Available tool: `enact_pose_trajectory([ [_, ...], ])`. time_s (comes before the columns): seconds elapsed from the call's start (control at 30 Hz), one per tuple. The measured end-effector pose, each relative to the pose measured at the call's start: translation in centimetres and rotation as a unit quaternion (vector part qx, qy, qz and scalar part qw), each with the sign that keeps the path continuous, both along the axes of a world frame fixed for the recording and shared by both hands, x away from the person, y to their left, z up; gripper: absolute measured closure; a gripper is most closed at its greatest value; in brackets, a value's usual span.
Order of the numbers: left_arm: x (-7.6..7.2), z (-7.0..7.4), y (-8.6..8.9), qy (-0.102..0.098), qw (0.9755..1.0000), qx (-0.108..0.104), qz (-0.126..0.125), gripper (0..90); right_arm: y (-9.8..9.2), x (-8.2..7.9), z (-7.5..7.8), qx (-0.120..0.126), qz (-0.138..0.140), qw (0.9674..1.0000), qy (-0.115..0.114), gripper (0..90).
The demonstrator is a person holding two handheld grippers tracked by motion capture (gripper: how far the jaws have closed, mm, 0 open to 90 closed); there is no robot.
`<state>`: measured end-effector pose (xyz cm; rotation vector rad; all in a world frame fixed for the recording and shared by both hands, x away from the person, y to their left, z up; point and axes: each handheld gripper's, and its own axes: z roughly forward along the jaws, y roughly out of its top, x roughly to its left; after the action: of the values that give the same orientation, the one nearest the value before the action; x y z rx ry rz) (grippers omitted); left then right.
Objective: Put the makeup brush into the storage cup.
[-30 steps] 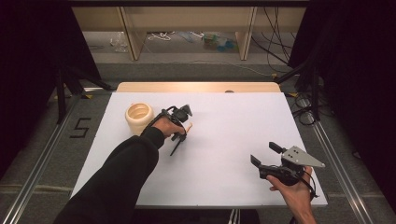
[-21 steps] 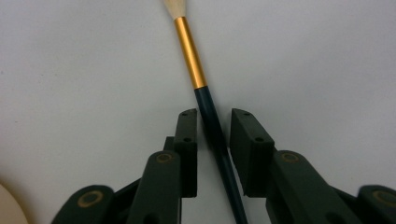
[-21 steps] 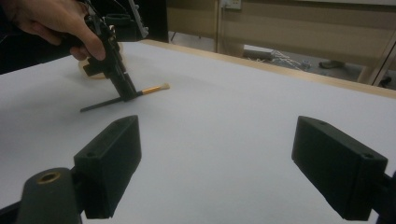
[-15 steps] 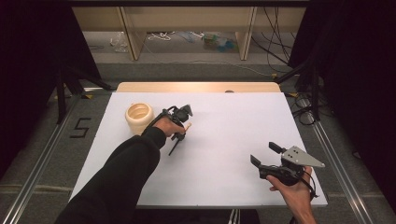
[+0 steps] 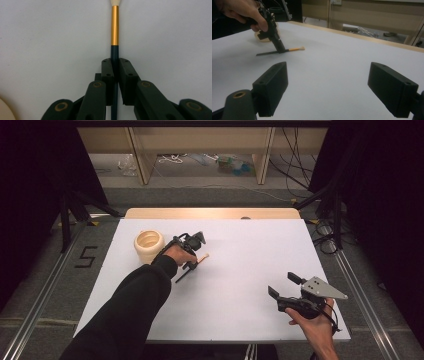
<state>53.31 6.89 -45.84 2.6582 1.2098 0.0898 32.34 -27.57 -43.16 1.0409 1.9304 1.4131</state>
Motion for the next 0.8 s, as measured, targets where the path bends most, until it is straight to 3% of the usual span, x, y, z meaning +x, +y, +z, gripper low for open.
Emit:
enact_pose_trajectory([
  [0.43,0.0,0.6,0.3,-0.005,0.9998,-0.016,-0.012,82.9,0.0,0.1,-0.1,-0.001,0.001,1.0000,-0.004,17.7],
  [0.67,-0.2,2.2,1.5,-0.021,0.9979,-0.061,0.003,82.9,0.0,0.1,-0.1,-0.002,0.000,1.0000,-0.004,17.7],
  [0.8,-0.2,3.1,2.2,-0.030,0.9963,-0.080,0.000,82.9,-0.1,0.1,-0.1,-0.002,0.000,1.0000,-0.003,17.7],
])
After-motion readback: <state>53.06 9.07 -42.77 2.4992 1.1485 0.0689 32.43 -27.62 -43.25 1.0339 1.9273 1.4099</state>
